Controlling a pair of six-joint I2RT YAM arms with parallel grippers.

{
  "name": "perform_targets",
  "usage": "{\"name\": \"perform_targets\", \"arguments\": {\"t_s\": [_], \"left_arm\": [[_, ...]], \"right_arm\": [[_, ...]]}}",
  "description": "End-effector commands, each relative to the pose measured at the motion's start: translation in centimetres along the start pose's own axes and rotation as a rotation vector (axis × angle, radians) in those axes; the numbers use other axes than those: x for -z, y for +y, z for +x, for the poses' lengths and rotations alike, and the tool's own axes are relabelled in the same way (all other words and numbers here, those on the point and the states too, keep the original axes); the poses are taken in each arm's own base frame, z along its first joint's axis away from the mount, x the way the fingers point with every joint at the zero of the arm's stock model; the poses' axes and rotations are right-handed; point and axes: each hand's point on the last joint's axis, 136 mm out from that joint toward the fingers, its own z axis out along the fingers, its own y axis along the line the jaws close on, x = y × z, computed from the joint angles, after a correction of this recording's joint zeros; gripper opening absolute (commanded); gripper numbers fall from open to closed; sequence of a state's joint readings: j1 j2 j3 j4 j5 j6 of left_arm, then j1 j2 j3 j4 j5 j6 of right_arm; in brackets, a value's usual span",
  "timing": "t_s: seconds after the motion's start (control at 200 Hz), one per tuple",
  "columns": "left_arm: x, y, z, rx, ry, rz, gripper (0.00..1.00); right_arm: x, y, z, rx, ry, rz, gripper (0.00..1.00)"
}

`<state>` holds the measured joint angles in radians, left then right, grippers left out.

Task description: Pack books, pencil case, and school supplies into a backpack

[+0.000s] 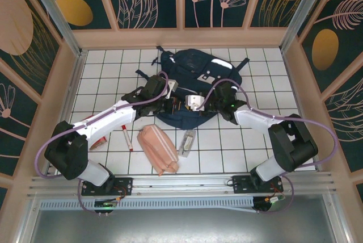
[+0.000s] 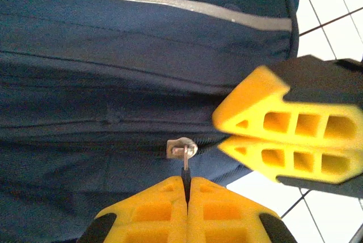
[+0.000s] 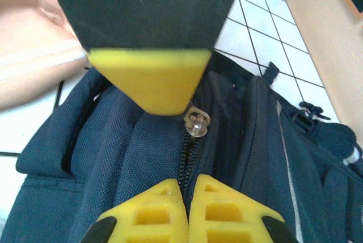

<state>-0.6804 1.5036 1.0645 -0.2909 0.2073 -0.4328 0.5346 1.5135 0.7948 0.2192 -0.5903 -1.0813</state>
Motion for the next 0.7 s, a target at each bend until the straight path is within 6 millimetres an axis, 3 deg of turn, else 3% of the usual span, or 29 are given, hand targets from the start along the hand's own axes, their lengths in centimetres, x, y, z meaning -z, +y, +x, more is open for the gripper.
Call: {"name": "perform_targets", "arguments": {"t_s": [0.0, 0.185, 0.3, 0.375, 0.445, 0.51, 0.606, 0.696], "left_arm": [[1.9, 0.9, -1.4, -0.094, -0.085, -0.061, 0.0], [2.3, 6.5, -1.3, -0.103, -0.099, -0.241, 0.0], [2.1, 7.4, -1.8, -0.134, -0.104, -0.254, 0.0], [1.6, 6.6, -1.9, -0.174, -0.077, -0.211, 0.0], [1.3, 4.4, -2.2, -0.165, -0.062, -0.097, 0.0], [1.4, 1.9, -2.9, -0.133, -0.082, 0.027, 0.0], [2.1, -0.6, -4.2, -0.107, -0.123, 0.127, 0.0], [2.6, -2.1, -4.9, -0.114, -0.131, 0.164, 0.0]], "right_arm": [[2.1, -0.6, 2.9, 0.029, 0.142, 0.035, 0.0], [5.2, -0.4, 3.0, 0.088, 0.132, 0.022, 0.0], [6.5, 0.3, 4.1, 0.1, 0.169, 0.001, 0.0], [7.1, 0.4, 4.2, 0.052, 0.152, 0.002, 0.0], [7.1, 0.0, 2.9, -0.024, 0.096, 0.015, 0.32], [6.7, -0.4, 0.3, -0.086, -0.003, 0.041, 0.46], [5.4, -0.6, -2.4, -0.11, -0.051, 0.062, 0.51], [4.2, -0.9, -2.6, -0.135, -0.029, 0.074, 0.52]]}}
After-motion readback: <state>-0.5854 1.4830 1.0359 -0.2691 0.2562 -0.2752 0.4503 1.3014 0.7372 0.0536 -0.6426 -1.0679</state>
